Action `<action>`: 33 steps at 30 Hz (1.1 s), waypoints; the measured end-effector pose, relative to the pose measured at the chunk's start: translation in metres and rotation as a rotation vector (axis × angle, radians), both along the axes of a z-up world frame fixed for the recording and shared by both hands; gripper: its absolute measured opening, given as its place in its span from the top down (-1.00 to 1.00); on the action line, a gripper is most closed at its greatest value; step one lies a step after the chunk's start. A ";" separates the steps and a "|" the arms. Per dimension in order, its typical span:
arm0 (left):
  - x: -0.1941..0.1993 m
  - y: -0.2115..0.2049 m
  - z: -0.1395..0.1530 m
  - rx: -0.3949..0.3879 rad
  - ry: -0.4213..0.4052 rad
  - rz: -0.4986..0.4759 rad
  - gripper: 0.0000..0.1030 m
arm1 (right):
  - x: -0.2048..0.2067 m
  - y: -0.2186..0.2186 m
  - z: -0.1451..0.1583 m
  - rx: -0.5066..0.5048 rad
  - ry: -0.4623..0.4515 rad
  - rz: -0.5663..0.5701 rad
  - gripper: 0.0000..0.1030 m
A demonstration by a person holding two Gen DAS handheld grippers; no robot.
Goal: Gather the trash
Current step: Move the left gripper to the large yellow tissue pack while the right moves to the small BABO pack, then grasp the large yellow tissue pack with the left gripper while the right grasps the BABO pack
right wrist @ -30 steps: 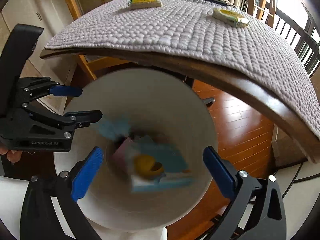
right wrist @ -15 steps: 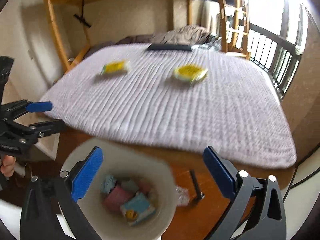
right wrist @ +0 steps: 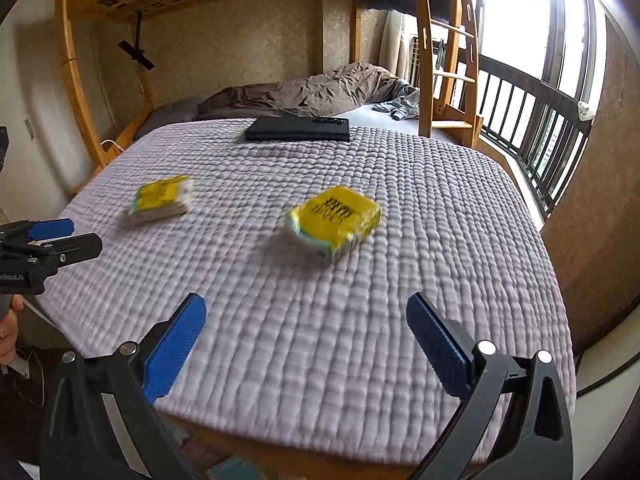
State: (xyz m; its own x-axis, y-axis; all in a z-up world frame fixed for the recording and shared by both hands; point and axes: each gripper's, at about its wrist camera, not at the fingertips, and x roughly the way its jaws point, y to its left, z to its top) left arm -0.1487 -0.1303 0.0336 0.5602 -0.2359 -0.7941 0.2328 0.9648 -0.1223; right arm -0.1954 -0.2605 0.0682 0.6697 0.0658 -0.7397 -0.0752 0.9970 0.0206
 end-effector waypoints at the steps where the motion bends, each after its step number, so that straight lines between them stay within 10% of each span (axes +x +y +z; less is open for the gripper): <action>1: 0.005 -0.001 -0.001 0.003 0.000 -0.001 -0.96 | 0.008 -0.001 -0.001 -0.006 0.003 -0.002 -0.92; 26: 0.093 -0.039 -0.037 0.081 0.018 -0.005 -0.95 | 0.115 -0.012 -0.041 -0.020 0.106 -0.016 -0.92; 33: 0.092 -0.038 -0.036 0.094 -0.008 -0.002 -0.69 | 0.119 -0.011 -0.046 -0.002 0.114 -0.003 -0.62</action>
